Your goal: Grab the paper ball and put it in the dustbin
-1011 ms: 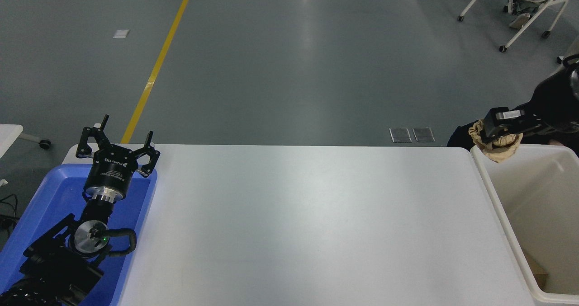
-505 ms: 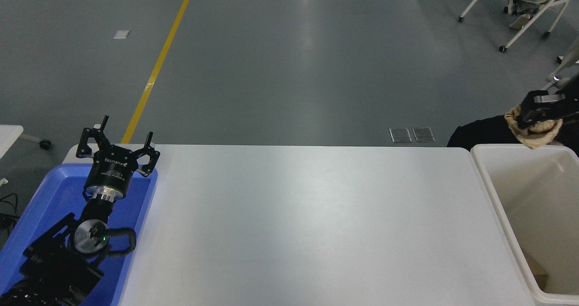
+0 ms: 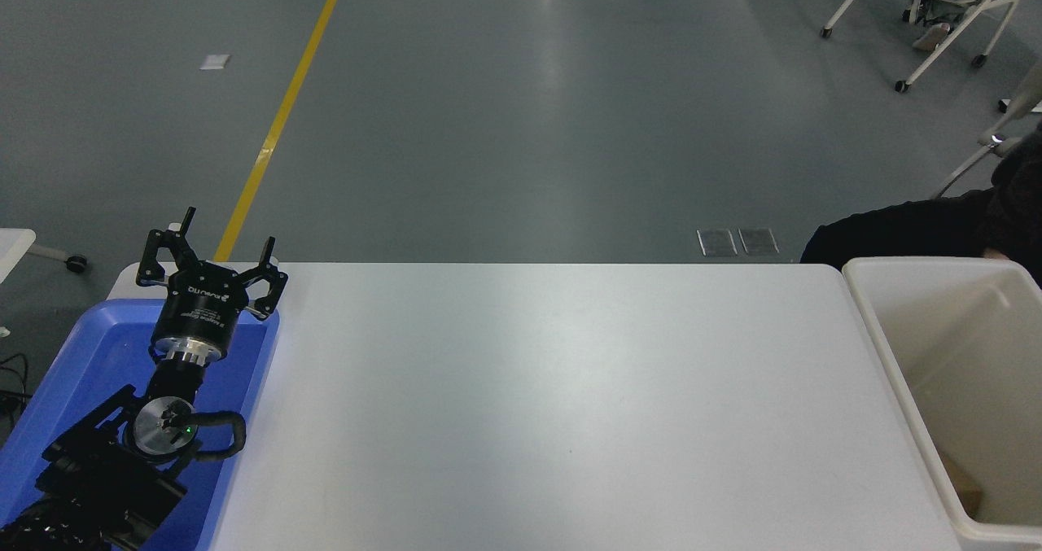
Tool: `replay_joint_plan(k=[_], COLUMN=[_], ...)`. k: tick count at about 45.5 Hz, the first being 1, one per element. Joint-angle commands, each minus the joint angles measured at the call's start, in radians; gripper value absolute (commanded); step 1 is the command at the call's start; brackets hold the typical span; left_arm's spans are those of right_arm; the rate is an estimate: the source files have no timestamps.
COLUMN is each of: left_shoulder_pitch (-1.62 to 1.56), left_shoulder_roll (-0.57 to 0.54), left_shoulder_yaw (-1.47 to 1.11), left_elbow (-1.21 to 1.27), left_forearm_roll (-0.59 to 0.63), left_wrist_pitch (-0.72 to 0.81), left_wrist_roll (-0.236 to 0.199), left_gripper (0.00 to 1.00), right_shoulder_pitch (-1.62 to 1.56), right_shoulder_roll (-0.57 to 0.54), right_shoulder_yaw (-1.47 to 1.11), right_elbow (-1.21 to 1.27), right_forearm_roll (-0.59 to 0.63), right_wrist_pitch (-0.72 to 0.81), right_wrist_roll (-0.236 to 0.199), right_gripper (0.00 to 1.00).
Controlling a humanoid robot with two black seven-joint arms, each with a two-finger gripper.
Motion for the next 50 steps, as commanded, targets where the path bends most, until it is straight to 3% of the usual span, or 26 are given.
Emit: replay_joint_plan(k=[1,50], left_shoulder_pitch=[0.000,0.000], left_shoulder_roll=[0.000,0.000], left_shoulder_yaw=[0.000,0.000], left_elbow=[-0.002,0.000], left_forearm_roll=[0.000,0.000], left_wrist_pitch=[0.000,0.000], left_wrist_roll=[0.000,0.000], left_gripper=[1.00,1.00], right_shoulder_pitch=[-0.803,-0.808], right_shoulder_roll=[0.114,0.189], right_shoulder_yaw=[0.199,0.207], right_elbow=[-0.188,-0.214], right_forearm_roll=[0.124,0.138], right_wrist_pitch=[-0.042,-0.128], right_wrist_roll=[0.008,-0.019], right_gripper=[0.00,0.00])
